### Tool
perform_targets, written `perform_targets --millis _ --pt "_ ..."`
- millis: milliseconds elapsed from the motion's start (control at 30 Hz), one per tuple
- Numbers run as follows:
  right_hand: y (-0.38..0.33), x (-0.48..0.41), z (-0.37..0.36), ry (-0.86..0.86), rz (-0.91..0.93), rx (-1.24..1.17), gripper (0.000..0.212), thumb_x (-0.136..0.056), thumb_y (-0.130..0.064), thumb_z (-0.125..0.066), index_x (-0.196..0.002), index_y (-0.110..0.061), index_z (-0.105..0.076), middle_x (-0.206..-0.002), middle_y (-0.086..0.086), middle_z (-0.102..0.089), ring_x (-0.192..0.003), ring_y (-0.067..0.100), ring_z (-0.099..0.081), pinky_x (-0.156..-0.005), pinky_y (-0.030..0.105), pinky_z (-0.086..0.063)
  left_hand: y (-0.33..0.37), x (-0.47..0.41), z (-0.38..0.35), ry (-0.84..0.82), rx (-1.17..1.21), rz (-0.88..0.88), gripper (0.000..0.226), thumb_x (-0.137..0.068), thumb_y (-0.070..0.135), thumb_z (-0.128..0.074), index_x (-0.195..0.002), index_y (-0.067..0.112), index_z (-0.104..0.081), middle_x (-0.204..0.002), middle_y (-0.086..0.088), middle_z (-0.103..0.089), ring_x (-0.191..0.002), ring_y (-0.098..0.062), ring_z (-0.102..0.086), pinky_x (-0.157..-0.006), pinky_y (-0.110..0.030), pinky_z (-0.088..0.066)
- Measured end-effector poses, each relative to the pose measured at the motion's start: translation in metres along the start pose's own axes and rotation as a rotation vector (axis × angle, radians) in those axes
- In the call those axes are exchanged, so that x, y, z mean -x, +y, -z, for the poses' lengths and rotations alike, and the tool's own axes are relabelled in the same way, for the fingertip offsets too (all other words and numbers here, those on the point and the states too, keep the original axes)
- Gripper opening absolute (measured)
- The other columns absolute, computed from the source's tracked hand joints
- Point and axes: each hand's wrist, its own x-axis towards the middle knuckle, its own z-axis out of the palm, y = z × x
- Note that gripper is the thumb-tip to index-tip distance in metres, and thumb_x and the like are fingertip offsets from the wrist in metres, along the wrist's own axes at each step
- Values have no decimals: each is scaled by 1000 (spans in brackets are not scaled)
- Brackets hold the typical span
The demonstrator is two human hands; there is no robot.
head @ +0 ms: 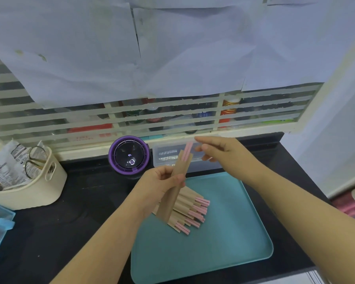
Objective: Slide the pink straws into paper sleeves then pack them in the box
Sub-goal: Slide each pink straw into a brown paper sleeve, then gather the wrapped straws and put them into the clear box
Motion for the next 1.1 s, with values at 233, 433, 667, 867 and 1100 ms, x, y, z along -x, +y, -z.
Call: perform_targets --millis 233,433,667,867,1100 --pt "78 -28 14 332 -627 -703 30 -97 -15 -49 -125 -7 -54 -111 9 -66 -104 25 -62 -83 32 -49 -30 -41 18 251 56 168 7 -93 19 -55 -90 13 -57 -69 -1 -50 -60 -14 -44 -63 -31 -38" --pt "117 -47 -5 329 -861 -816 25 -95 -17 -54 -117 -4 -53 -121 17 -58 -99 27 -58 -80 36 -47 -46 -69 8 451 147 241 9 -84 21 -69 -88 14 -65 -84 -5 -61 -52 -11 -36 -51 -25 -33" --pt "134 -76 -16 246 -972 -813 50 -95 -29 -54 -137 -6 -39 -121 15 -52 -102 29 -55 -80 41 -49 -52 -94 -14 556 238 344 17 -91 21 -60 -74 18 -62 -82 4 -65 -56 -7 -38 -70 -25 -41" --pt "150 -92 -12 184 -1007 -760 28 -94 -29 -54 -107 -4 -52 -96 10 -59 -96 26 -57 -80 39 -46 -57 -116 -29 623 240 374 21 -93 30 -56 -94 13 -68 -83 3 -60 -59 -9 -41 -61 -26 -36" --pt "163 -89 -6 150 -965 -716 24 -95 -32 -54 -88 -10 -61 -95 8 -61 -84 21 -58 -82 39 -47 -61 -130 -35 670 330 437 27 -91 36 -58 -98 12 -67 -85 6 -62 -60 -12 -42 -68 -28 -38"
